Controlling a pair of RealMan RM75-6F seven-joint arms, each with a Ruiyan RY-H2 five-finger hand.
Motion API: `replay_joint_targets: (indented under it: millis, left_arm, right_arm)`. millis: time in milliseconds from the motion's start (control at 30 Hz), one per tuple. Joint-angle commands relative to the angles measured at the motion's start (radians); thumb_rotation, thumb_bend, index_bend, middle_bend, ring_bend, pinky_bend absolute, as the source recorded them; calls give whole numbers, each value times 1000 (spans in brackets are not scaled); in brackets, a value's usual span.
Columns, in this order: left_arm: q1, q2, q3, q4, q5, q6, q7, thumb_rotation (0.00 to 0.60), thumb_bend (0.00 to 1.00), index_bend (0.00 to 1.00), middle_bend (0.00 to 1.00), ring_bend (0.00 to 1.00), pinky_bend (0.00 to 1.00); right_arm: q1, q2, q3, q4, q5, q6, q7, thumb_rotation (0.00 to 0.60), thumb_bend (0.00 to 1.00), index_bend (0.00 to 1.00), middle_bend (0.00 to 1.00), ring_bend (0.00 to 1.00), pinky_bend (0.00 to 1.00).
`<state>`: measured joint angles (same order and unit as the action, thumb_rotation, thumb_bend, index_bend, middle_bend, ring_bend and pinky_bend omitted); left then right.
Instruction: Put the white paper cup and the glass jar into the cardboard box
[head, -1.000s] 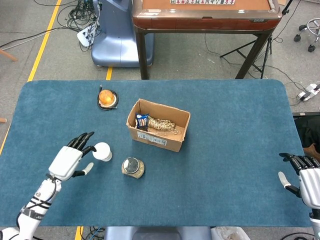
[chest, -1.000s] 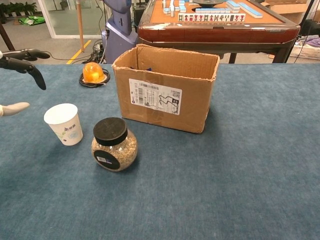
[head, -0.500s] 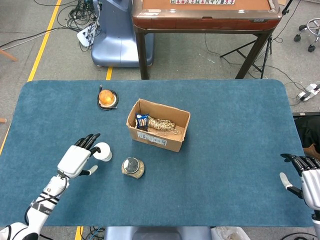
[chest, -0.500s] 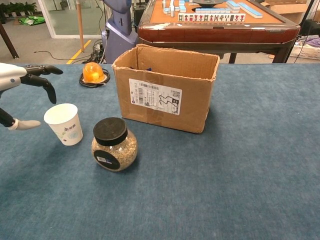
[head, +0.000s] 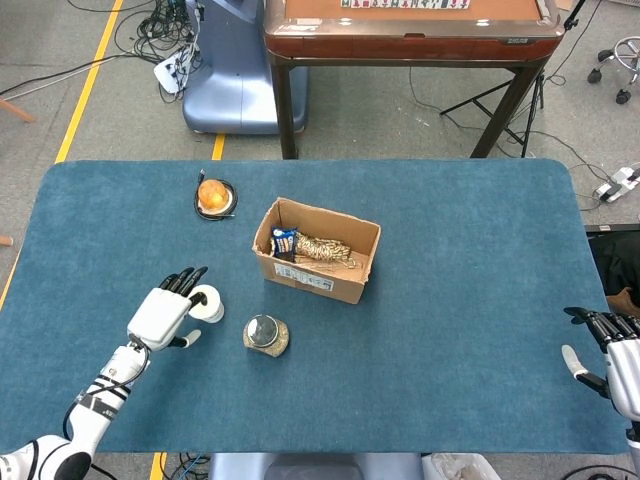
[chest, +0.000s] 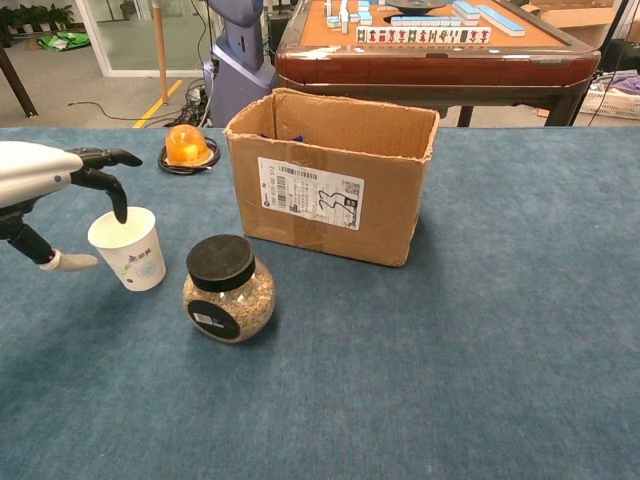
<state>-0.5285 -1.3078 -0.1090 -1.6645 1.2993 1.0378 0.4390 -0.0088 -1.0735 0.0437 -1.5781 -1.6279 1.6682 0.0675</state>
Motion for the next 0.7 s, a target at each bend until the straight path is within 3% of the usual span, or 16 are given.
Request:
replay_joint_targets:
  millis: [33,433,700]
  left_arm:
    - [-4,-10,4,12,-10,4,16,600,211,384,0,0,108]
    - [-18,-45,15,50,-70,-1,61,600,211,409,0,0,108]
    - [-26,-76,17,80,-93,6,70,600,211,499,0,0,108]
  right_arm:
    - [0,0,0,0,0,-1,0,600,332,309,418,371,342]
    - [0,1,0,-1,-1,-7,-2,600,331,309,418,371,342]
    - [1,3,2,0,1,-10,5,600,331,309,418,370,342]
